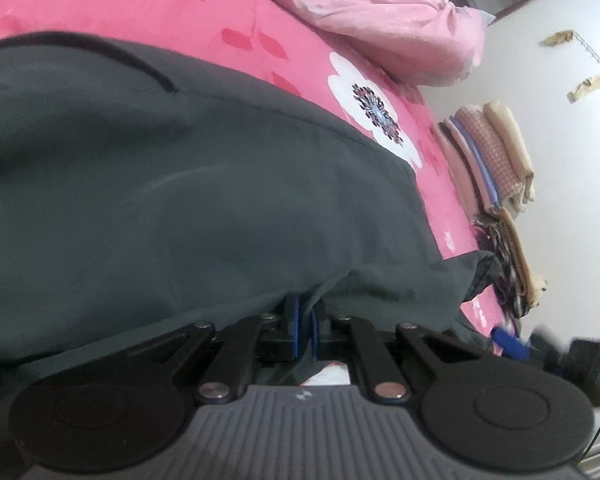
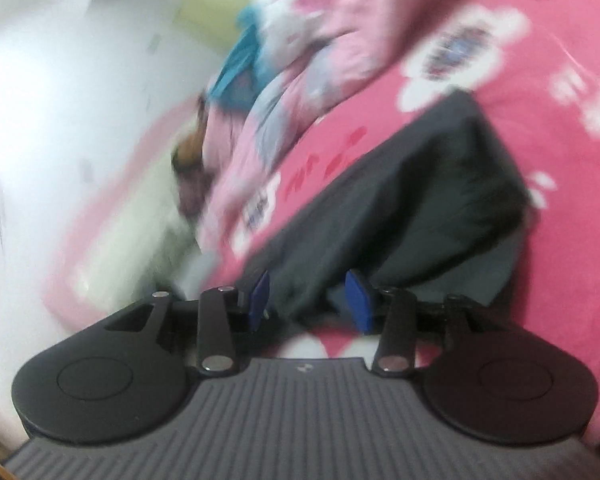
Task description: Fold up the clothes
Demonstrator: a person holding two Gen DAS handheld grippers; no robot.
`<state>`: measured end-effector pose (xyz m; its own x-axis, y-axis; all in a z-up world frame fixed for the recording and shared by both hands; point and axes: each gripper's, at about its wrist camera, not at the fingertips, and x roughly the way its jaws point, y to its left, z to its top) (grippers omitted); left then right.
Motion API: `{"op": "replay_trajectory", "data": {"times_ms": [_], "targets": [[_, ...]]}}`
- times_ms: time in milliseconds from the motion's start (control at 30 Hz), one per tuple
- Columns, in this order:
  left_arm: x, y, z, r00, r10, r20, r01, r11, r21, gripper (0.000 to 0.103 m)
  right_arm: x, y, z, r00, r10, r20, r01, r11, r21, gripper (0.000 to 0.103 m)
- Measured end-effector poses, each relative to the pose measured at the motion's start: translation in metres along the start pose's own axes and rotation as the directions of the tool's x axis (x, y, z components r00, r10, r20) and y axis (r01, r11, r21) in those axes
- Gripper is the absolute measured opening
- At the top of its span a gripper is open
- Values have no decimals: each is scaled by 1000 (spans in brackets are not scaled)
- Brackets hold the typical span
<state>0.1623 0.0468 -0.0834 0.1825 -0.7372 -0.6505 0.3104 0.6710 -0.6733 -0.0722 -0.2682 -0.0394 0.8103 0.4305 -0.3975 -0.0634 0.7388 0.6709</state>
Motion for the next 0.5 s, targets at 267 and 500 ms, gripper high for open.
{"op": "replay_trajectory", "data": {"times_ms": [267,500], "targets": [[-6,3,3,1000,-19,8,19,999,-28,14,49,18,-1,986,-152,-69,129,957,-258,28],[-47,-43,-19,974,47,223,-90,978,190,43,70,-17,33,986,-169,-6,166,976,-141,26]]}}
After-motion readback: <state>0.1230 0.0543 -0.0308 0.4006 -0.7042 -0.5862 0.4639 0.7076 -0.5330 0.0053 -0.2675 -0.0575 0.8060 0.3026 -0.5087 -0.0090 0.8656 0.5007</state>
